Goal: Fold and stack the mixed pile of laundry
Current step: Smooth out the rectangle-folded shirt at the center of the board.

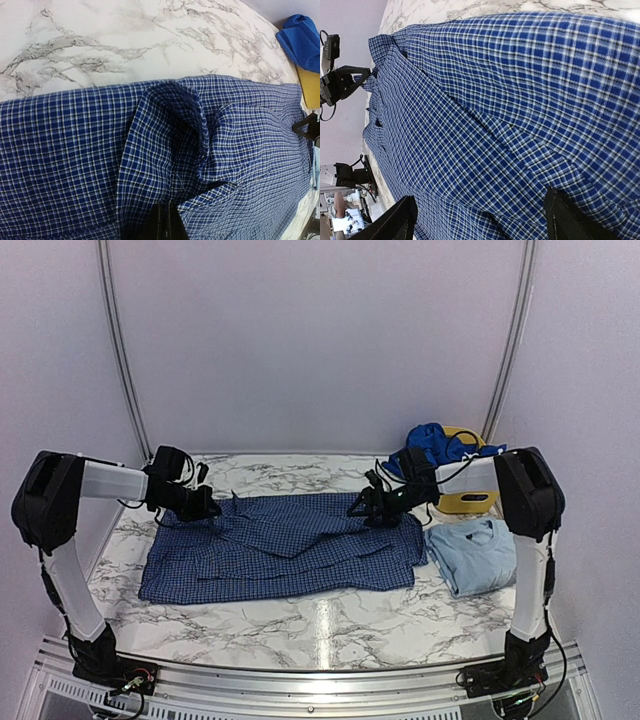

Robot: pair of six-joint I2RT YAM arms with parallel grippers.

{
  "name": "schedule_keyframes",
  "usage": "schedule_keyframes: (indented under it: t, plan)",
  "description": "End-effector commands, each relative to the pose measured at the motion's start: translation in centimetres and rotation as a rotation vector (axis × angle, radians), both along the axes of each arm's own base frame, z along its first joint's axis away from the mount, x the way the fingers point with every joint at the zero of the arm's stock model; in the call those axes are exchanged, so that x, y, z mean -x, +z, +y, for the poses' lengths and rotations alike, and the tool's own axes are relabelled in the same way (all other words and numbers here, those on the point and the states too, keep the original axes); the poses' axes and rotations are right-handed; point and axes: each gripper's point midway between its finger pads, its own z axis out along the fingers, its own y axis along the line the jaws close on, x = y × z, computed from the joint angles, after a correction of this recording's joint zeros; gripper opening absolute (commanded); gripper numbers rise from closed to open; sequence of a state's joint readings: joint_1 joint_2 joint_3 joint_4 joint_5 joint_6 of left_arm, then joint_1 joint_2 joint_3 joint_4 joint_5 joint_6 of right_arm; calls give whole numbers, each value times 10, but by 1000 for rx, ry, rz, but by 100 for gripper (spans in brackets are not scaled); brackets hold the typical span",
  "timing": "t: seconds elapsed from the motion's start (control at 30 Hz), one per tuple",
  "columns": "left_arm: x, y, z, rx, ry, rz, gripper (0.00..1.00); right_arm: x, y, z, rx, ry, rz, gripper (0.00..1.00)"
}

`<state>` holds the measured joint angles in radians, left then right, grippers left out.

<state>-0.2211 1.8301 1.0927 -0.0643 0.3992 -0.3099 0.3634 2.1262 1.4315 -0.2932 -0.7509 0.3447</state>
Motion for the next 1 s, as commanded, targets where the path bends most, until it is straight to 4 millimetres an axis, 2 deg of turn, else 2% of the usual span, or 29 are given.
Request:
schedule_keyframes:
  t: [0.0,0.1,0.17,0.33,0.37,0.4,0.43,0.47,0.5,0.63,0.73,0.83,0.97]
  plan:
    - [-1,10,7,-35,19,-87,0,-20,26,0,-8,-27,-67,84]
    - [3,11,13,-72,18,-124,0,-23,33,-2,14,-25,-91,84]
    - [8,5,17,-101,11,-110,0,-26,39,-3,32,-26,-112,84]
    - [29,-4,13,-140,-52,-54,1,-30,63,-6,52,-15,-168,84]
    - [33,-4,12,-146,-60,-50,4,-29,68,-6,52,-8,-178,84]
    - [36,-1,11,-137,-66,-49,20,-28,70,-6,55,-2,-182,84]
    - [36,5,10,-128,-66,-57,41,-26,72,-6,54,3,-185,84]
    - [34,10,11,-128,-57,-72,54,-24,73,-6,51,9,-184,84]
    - [29,14,13,-132,-39,-88,58,-23,74,-6,45,14,-184,84]
    - [-1,23,11,-57,-23,-80,55,-18,69,-2,23,31,-169,82]
    - [-21,15,4,-27,-40,-41,53,-17,68,3,-1,48,-156,81]
    - [-36,4,5,-41,-37,-14,51,-15,71,12,-22,70,-153,79]
    - [-44,-18,3,-49,-59,57,46,-9,73,28,-53,107,-145,75]
